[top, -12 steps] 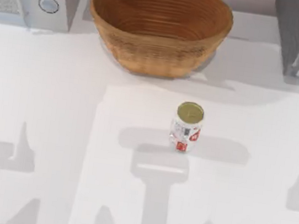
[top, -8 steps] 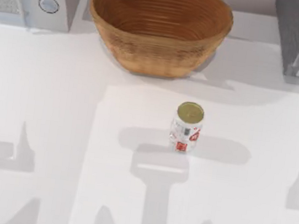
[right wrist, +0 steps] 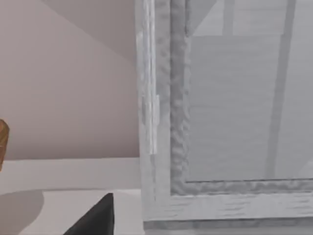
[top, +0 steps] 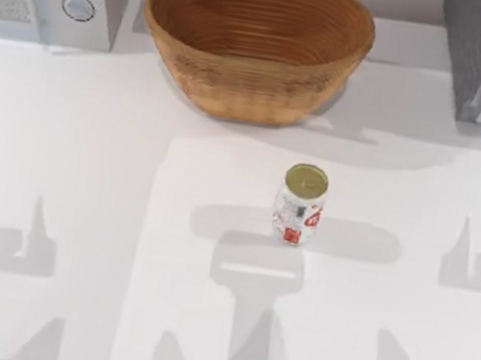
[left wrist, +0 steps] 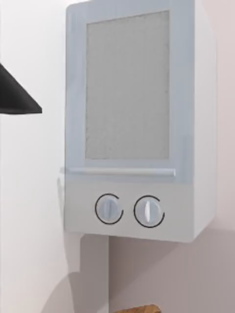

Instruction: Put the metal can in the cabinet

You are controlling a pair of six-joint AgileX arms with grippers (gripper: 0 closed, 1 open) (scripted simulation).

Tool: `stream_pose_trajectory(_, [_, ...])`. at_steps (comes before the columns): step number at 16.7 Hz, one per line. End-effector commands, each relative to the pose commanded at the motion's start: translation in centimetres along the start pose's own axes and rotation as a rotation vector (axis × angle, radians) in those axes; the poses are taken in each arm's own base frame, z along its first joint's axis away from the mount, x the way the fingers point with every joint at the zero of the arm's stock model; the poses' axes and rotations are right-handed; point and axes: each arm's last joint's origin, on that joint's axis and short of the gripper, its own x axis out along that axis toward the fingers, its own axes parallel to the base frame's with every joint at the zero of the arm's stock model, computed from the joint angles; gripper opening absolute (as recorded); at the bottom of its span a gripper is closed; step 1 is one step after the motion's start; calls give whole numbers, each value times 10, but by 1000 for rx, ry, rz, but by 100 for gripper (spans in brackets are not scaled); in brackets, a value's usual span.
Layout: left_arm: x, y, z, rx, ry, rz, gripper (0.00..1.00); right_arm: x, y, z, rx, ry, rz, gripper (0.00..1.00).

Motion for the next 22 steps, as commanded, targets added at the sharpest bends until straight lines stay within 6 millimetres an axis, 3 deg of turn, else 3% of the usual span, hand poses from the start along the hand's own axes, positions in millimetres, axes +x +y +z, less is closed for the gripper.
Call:
stream_pose_trajectory(3, [0, 0, 0, 0, 0, 0, 100, 28, 24, 9, 5, -2, -5, 100])
stream_pose_trajectory(6, [0, 0, 0, 0, 0, 0, 100, 58, 60, 6, 9, -4, -7, 100])
stream_pose_trajectory(11, [0, 0, 0, 0, 0, 0, 100, 90, 139, -36, 8, -3, -2, 100])
stream_pose_trajectory(14, [0, 0, 0, 0, 0, 0, 100, 89, 185, -79, 4, 0, 3, 100])
stream_pose_trajectory(17, [0, 0, 0, 0, 0, 0, 100, 74, 218, -124, -2, 4, 8, 100])
stream_pose_trajectory(22, [0, 0, 0, 0, 0, 0, 100, 45, 243, -182, -14, 9, 16, 100])
